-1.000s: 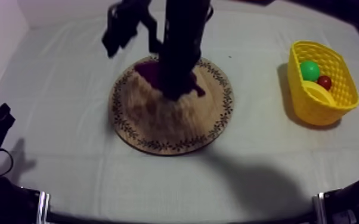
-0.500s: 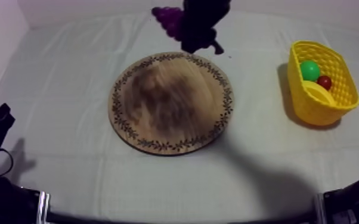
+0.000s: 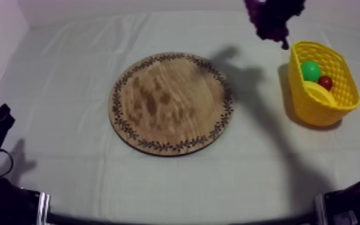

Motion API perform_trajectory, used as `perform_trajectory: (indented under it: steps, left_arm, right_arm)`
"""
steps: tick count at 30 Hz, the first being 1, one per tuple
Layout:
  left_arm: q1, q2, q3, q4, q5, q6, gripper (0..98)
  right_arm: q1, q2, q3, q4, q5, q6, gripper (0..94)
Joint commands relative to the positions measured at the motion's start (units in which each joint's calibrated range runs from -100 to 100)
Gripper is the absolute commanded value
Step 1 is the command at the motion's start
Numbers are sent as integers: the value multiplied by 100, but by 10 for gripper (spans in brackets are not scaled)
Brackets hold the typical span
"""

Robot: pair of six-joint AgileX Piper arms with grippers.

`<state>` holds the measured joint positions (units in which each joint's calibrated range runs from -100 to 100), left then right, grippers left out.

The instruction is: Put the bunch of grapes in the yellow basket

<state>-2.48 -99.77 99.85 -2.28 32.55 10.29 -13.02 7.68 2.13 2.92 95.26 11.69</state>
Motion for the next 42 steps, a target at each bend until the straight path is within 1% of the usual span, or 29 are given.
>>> perform_trajectory:
  steps: [1, 6, 12, 16, 21, 24, 31, 33, 35, 37, 42]
  left_arm:
    - [-1, 3, 4, 1, 3, -1, 0]
    - [-1, 3, 4, 1, 3, -1, 0]
    - [-1, 3, 4, 1, 3, -1, 0]
    - [-1, 3, 4, 1, 3, -1, 0]
    - [-1, 3, 4, 1, 3, -1, 0]
    - [-1, 3, 4, 1, 3, -1, 0]
    - [-1, 3, 4, 1, 3, -1, 0]
    - [-1, 3, 4, 1, 3, -1, 0]
    - [-1, 3, 4, 1, 3, -1, 0]
    - [-1, 3, 4, 1, 3, -1, 0]
    - [-1, 3, 4, 1, 3, -1, 0]
  right_arm:
    - [430, -50, 243, 24, -9, -86, 372]
    - [873, -140, 535, 41, -17, -167, 370]
    - [1233, -219, 934, 120, -75, -269, 371]
    - [1421, -238, 1259, 189, -172, -355, 372]
    - [1535, -127, 1590, 234, -319, -349, 382]
    - [1535, 6, 1721, 237, -428, -313, 439]
    - [1518, 352, 1854, 275, -566, -351, 727]
    - [1511, 415, 1830, 295, -574, -366, 780]
    - [1502, 446, 1784, 315, -574, -375, 810]
    - [1493, 426, 1722, 322, -553, -373, 807]
    - [1507, 136, 1512, 213, -441, -238, 667]
